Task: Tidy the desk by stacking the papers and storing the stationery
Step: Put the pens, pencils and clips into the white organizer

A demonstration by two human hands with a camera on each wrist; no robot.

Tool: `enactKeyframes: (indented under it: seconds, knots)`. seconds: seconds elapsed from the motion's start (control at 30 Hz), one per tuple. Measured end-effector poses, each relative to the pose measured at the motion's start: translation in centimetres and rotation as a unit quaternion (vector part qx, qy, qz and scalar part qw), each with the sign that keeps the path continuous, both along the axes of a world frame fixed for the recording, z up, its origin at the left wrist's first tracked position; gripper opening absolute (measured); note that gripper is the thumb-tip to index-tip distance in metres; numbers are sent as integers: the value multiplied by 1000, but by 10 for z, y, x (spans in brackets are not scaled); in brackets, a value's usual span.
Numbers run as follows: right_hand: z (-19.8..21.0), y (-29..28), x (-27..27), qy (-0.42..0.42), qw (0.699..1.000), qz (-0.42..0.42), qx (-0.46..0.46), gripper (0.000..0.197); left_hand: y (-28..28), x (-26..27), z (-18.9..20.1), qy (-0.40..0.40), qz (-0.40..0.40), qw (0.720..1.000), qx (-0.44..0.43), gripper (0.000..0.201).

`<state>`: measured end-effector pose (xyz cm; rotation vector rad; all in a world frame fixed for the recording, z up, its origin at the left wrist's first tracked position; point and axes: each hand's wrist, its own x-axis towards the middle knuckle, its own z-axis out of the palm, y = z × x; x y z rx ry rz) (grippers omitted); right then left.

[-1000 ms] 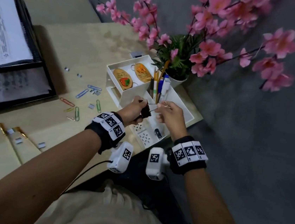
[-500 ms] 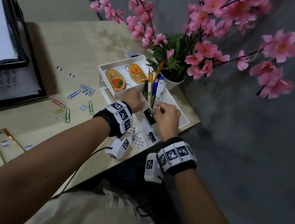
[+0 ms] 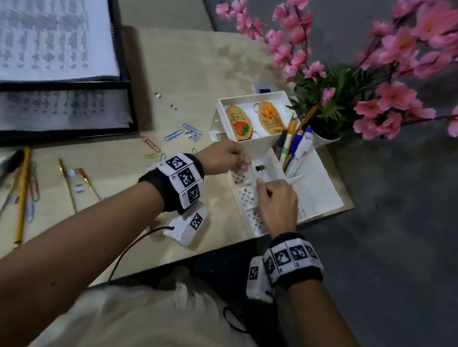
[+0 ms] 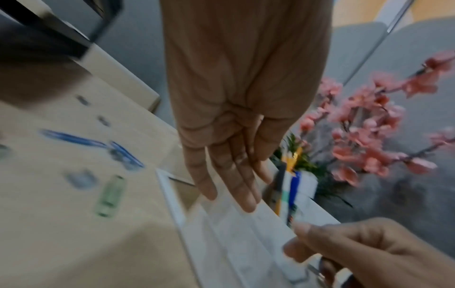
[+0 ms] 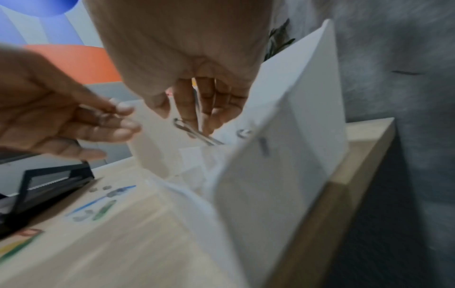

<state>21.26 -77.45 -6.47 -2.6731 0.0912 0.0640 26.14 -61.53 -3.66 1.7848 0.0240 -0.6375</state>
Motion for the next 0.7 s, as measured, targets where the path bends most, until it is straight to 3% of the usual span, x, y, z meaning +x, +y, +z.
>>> enactKeyframes:
  seconds: [0.1,0.2,0.3,0.4,0.57,0.7]
  knots:
    - [9,33,1,-51,998,6,22,26,55,-16,-5,-1,73,997,24,27]
    - [18,81,-5,-63,992,81,67,21,110,-35,-7,-9,133,989,57,31]
    - [14,127,-17,35,978,192,77,21,159,-62,-9,-5,157,977,145,24]
    - [4,156,-37,172,954,247,5,32,196,-92,-16,13,152,957,248,12]
    - [-18,168,-67,228,926,281,-104,39,222,-131,-31,50,133,903,406,25]
    - [-22,165,-67,199,951,234,-38,27,208,-140,-45,106,116,899,409,58]
